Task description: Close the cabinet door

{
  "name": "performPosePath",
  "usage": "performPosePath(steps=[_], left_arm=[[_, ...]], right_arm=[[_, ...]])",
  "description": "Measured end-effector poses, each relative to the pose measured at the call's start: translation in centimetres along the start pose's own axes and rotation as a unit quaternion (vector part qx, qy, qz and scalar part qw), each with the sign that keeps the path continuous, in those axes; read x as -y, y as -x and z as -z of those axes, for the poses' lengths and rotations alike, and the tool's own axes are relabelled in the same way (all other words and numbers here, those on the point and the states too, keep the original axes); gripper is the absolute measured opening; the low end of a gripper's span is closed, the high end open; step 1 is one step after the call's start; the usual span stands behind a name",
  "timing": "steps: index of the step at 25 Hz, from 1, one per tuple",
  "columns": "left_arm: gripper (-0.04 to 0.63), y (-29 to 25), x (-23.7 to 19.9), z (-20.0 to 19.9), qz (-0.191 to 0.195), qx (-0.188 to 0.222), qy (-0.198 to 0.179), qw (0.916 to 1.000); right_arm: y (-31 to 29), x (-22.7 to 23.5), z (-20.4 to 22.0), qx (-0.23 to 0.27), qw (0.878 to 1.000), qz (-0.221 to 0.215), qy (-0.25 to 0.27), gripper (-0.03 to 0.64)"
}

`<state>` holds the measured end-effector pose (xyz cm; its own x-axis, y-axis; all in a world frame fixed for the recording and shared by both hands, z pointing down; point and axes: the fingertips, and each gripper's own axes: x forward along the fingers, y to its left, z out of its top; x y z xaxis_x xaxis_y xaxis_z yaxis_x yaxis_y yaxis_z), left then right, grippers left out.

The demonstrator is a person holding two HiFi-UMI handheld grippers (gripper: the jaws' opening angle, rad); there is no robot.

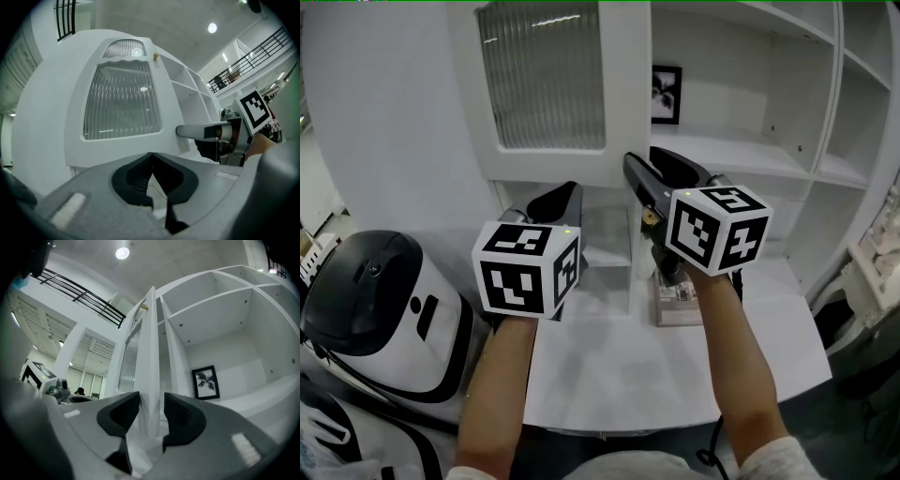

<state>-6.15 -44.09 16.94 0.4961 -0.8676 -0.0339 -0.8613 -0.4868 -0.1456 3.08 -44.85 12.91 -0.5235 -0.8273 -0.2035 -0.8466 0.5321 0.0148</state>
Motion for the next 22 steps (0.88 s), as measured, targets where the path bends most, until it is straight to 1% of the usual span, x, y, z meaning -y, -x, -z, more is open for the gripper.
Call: performPosePath(steps=[4, 9, 22], left_arm=[[-0.002, -0.7, -0.2, 0.1, 0.001, 0.001, -0.004, 1.0000], [-0.002, -1.6, -0.6, 0.3, 0.002, -0.001, -0.006, 1.0000], [-0.002, -4.1, -1.4, 0.5, -0.006, -0.002, -0.003, 1.0000]], right_arm=[[-0.6, 1.0, 0.2, 0.001, 1.000, 0.008, -0.003, 0.172], [-1.5, 1.9, 0.3, 0.002, 1.000, 0.013, -0.005, 0.172], [-3.7, 3.9, 0.7, -0.001, 1.000, 0.010, 0.003, 0.173]])
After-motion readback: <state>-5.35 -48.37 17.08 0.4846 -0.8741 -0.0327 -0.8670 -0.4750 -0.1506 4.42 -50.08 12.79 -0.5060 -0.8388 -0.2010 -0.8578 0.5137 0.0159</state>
